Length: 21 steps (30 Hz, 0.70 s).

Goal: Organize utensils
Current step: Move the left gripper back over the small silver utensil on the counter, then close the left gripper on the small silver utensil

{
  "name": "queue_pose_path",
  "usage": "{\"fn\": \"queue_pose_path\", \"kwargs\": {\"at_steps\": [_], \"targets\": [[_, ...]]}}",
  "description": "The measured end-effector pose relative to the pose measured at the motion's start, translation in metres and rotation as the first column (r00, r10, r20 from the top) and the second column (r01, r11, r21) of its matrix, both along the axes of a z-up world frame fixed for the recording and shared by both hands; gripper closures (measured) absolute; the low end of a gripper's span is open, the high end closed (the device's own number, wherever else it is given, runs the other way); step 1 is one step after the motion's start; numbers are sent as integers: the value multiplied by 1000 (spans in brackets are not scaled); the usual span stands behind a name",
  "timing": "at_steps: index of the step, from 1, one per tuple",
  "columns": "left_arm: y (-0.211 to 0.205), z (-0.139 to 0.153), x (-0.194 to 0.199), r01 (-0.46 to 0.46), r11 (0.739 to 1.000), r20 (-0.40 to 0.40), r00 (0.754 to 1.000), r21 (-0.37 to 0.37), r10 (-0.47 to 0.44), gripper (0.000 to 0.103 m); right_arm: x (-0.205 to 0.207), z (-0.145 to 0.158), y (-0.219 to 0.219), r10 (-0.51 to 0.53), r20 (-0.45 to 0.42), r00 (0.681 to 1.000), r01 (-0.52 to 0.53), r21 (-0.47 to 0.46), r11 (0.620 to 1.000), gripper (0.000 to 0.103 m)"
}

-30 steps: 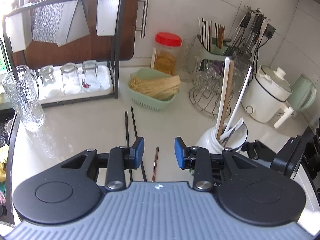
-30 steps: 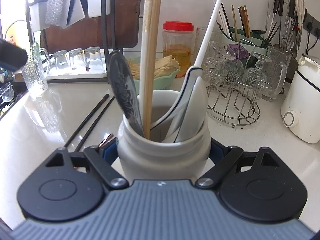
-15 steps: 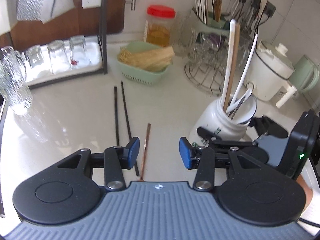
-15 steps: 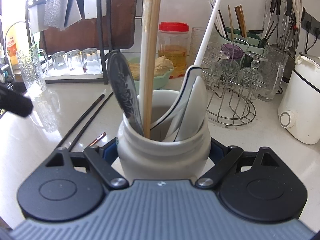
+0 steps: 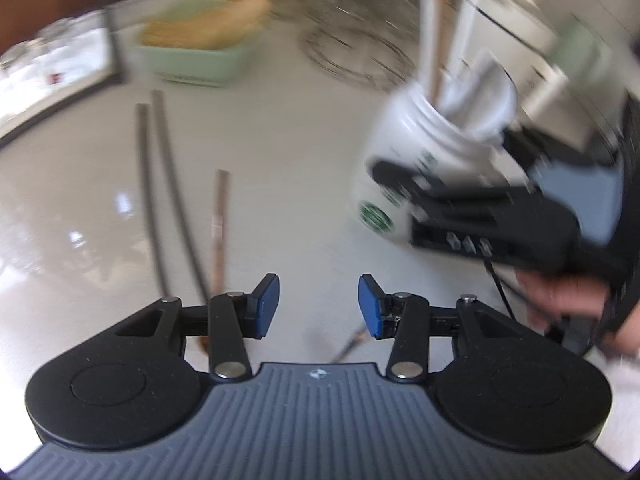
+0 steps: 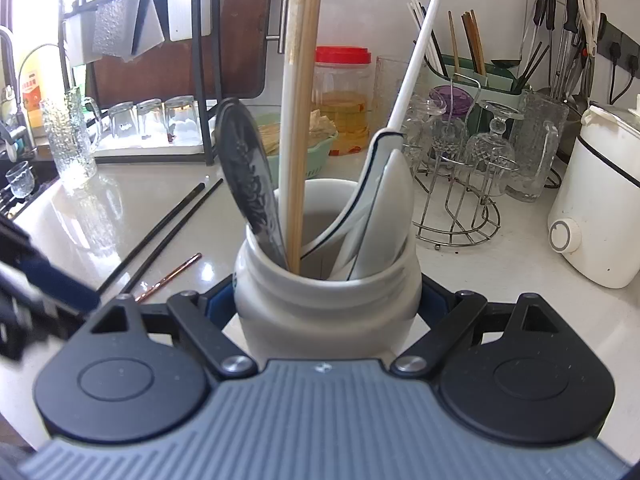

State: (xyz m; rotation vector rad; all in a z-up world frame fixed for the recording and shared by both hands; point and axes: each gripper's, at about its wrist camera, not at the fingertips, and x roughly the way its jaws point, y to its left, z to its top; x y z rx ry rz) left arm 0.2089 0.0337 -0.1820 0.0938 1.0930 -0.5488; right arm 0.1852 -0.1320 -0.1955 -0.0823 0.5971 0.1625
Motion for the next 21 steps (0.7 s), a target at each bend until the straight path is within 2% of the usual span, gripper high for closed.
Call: {"fn": "queue_pose_path", "kwargs": {"at_steps": [2,5,8,13,18,21], "targets": [[-11,-5,-6,91,996,12,996,17,-92,54,0,0,-1,1,0,1000,-1,0,1000,12],[-26,-13,-19,227,973,27,973,48,-229,54,0,0,-3,0,1,1000,0,0,1000,12],[-36,-24,-26,306,948,42,950,89,-311,54,-1,1,-3,-9,-2,1000,9,0,1000,12],[-49,-37,-31,352,928,60,931,126,-361,56,-3,1,-7,-26,-2,1000,26,3,1000,12],[-51,-40,-37,364,921,74,924,137,-376,69,-4,1,-8,-27,-2,1000,27,3,1000,12],[-54,-44,-29,353,922,83,926,161,-369,81,-4,1,-9,-29,-4,1000,29,3,1000,12]]}}
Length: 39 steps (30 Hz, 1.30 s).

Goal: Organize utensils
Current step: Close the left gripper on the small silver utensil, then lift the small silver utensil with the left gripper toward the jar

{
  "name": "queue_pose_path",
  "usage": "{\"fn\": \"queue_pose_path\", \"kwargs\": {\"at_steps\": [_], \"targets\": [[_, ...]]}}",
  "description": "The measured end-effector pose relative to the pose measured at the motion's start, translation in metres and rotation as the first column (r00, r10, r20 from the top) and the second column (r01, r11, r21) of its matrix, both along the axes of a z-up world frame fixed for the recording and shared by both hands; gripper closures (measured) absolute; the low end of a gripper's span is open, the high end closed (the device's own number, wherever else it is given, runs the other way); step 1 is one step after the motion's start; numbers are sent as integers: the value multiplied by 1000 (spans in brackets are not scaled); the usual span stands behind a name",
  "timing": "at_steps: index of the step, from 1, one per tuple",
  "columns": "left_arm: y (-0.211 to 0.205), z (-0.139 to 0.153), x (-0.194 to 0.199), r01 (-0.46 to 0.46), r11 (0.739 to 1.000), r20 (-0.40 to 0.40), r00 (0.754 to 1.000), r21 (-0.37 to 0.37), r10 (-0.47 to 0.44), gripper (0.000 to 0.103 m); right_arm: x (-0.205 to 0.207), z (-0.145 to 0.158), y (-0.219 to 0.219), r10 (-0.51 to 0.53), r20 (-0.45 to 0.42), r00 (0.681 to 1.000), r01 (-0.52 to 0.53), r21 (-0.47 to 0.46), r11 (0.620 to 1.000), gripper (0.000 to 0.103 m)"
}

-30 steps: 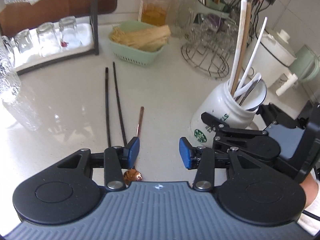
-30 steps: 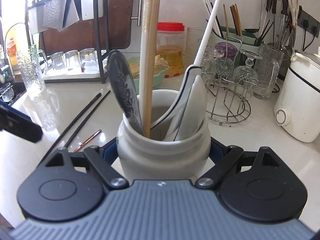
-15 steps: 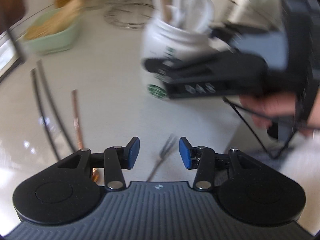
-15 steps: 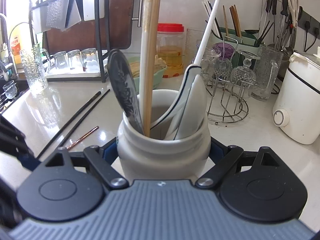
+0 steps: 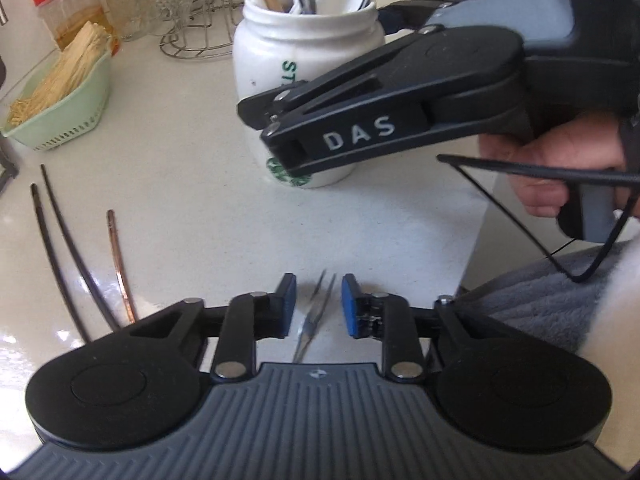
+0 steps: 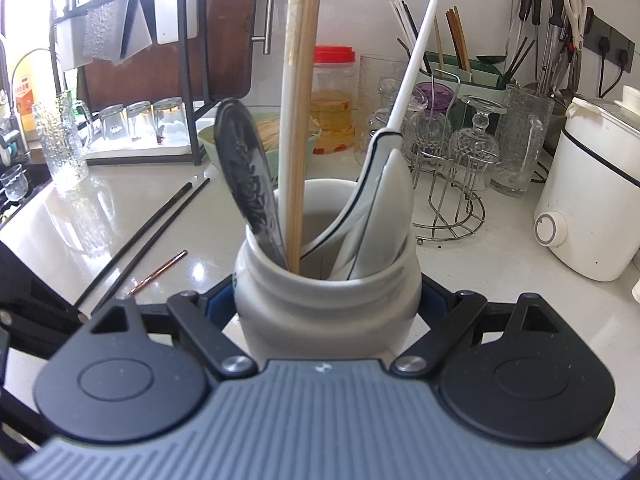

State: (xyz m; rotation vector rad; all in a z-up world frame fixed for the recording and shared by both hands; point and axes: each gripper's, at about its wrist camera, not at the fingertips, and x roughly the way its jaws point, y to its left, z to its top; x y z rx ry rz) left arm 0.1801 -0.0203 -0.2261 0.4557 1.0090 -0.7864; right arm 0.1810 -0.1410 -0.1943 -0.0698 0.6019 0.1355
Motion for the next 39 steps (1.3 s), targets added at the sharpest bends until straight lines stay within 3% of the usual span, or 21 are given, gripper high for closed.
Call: {"fn": "queue_pose_path", "kwargs": {"at_steps": [2,5,18,26,39], "targets": [[2,0,2,-9,1000,-3,1000,-11,9,90,0,0,0,0,0,1000,0,-1,1000,12],[6,2,4,-29,999,-4,1000,-25,29,94,0,0,1,-1,-3,1000,1,-2,1000,12],[25,22,13,-158,985,-8,988,-76,157,94,5,3,7,-31,-37,999,31,-11,999,12],[38,49,22,-251,955,-19,968,-155,252,95,8,5,9,-47,-56,997,46,-17,999,12],[55,70,23,-314,929,-40,949,-198,312,96,10,4,13,-65,-64,996,64,-14,998,12]]}}
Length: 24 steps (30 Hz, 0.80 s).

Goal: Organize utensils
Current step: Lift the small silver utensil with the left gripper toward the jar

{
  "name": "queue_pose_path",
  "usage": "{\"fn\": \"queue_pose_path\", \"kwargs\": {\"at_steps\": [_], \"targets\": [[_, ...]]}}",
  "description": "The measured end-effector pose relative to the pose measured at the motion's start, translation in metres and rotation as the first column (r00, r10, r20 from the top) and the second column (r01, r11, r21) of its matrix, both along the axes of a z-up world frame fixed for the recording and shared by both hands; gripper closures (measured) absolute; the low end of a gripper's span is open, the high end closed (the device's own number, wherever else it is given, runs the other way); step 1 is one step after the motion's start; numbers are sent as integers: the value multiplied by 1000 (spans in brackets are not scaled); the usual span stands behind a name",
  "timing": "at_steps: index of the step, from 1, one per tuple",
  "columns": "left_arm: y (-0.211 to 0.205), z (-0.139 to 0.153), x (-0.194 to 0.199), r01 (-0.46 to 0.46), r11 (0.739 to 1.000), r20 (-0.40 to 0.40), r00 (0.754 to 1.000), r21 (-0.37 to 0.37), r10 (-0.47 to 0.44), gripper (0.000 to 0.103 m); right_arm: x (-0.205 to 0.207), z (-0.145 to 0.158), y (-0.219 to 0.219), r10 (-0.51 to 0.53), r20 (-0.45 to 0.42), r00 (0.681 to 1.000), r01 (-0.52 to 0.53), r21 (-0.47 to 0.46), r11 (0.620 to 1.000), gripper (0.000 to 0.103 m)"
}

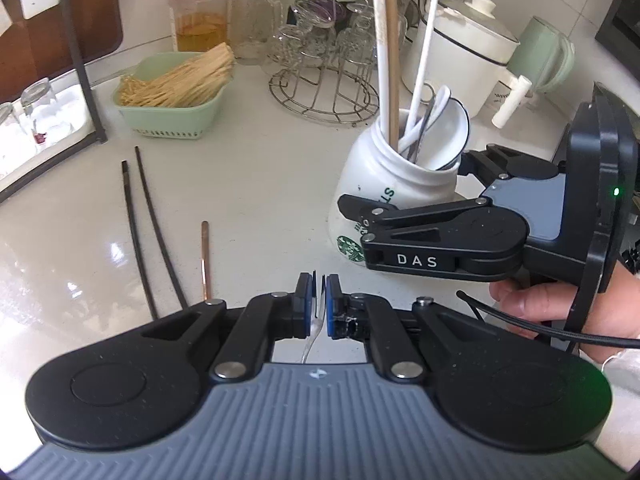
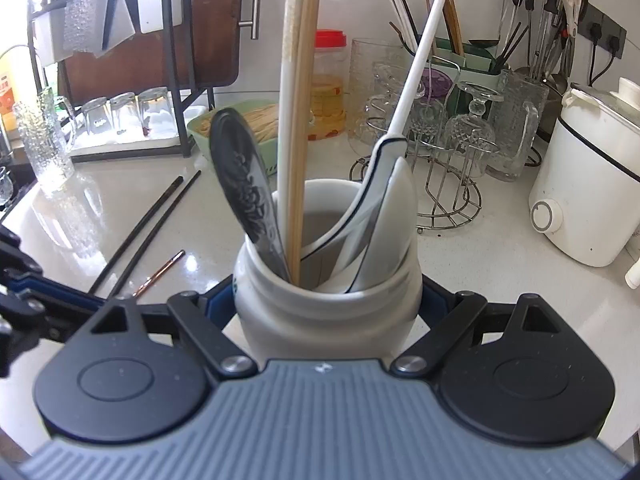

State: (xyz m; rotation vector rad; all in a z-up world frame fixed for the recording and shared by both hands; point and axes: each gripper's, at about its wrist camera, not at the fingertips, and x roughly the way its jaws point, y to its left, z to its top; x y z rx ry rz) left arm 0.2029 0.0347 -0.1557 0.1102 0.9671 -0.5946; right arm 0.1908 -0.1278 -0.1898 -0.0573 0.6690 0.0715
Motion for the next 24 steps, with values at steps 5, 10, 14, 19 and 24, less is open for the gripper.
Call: {"fn": "queue_pose_path", "kwargs": {"at_steps": [5,10,14,19,24], "targets": [[12,13,1,-33,999,7,999,-37,33,97,1,0,1,-5,-2,1000,5,-2,1000,12],[24,38,3,-62,994,52,996,-85,67,102,1,0,2,-3,-4,1000,3,-5,1000,12],[26,45,9,-76,992,54,995,-96,81,103,0,0,2,6,1,1000,-6,-4,1000,12],[29,60,13,-85,988,61,994,-130,94,103,0,-1,2,10,3,1000,-10,-2,1000,12],[29,96,19,-70,980,95,992,-184,89,103,-1,-2,3,4,13,1000,-4,-1,1000,12]]}}
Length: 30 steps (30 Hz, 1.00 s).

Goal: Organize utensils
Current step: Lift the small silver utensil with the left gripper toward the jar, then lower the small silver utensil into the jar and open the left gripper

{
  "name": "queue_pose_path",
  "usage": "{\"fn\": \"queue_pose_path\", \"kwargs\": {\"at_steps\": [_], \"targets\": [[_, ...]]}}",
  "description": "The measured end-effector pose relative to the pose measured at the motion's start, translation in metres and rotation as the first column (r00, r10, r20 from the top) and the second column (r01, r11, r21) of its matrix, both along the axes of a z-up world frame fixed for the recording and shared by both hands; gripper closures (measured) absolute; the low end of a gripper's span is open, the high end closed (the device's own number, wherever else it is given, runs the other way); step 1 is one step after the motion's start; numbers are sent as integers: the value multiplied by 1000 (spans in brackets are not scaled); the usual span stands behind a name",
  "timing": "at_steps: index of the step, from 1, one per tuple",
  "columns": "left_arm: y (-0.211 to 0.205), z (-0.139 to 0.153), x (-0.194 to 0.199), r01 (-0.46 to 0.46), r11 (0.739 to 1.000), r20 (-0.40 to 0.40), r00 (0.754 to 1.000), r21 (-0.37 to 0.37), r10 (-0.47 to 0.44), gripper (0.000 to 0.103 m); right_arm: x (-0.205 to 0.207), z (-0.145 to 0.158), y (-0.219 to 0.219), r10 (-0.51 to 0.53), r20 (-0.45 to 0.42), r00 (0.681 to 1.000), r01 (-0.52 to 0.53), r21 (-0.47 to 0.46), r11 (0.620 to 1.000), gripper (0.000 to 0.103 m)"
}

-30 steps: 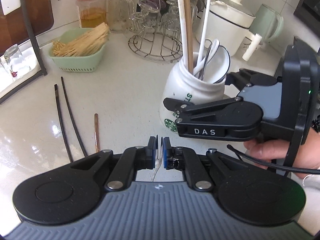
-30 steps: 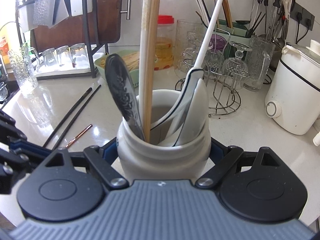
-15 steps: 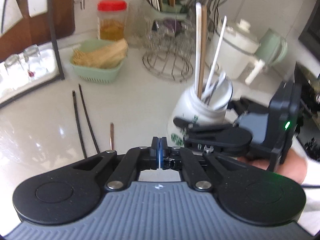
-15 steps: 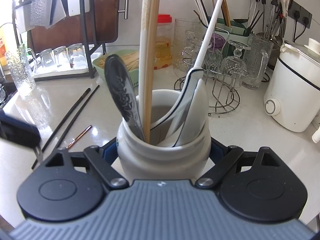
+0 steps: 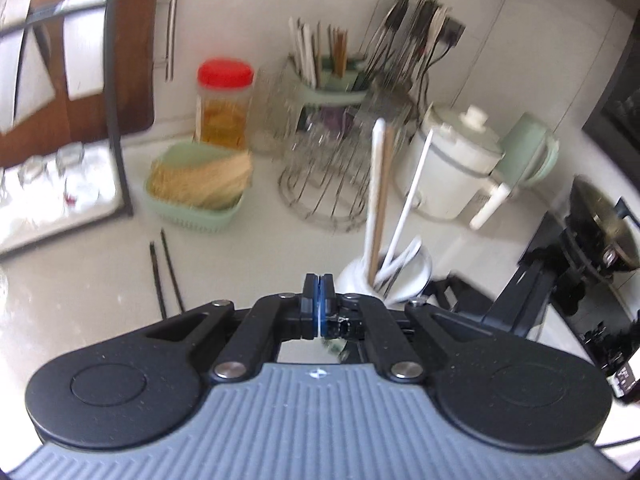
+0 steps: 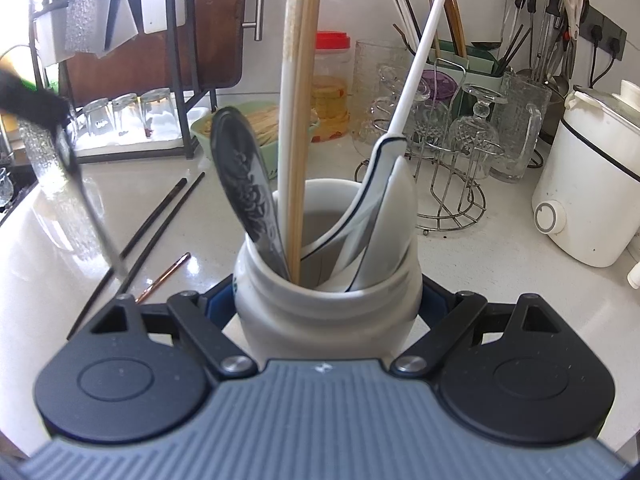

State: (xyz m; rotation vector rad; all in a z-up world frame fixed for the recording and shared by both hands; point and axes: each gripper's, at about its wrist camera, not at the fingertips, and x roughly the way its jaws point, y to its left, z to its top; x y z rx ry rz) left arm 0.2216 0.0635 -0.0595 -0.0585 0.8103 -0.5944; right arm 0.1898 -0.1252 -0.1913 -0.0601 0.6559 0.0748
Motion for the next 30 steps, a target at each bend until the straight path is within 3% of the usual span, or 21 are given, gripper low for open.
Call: {"fn": "queue_pose_path", "kwargs": {"at_steps": [9,16,20,30], "targets": [[-12,66,10,54,991,74,996,-119,-45,103,0,0,1,-2,0,1000,2,1,1000,12],[-32,96,14,129,970,100,989,-204,-111,103,0,0,0,1,2,1000,-1,-1,1000,12],[-51,88,16,172,966,78,984,-191,-160,103,-1,0,1,0,2,1000,0,-1,1000,12],[-79,30,24,223,968,-29,973,-116,-228,103,-1,0,0,-2,4,1000,2,-1,1000,12]]}}
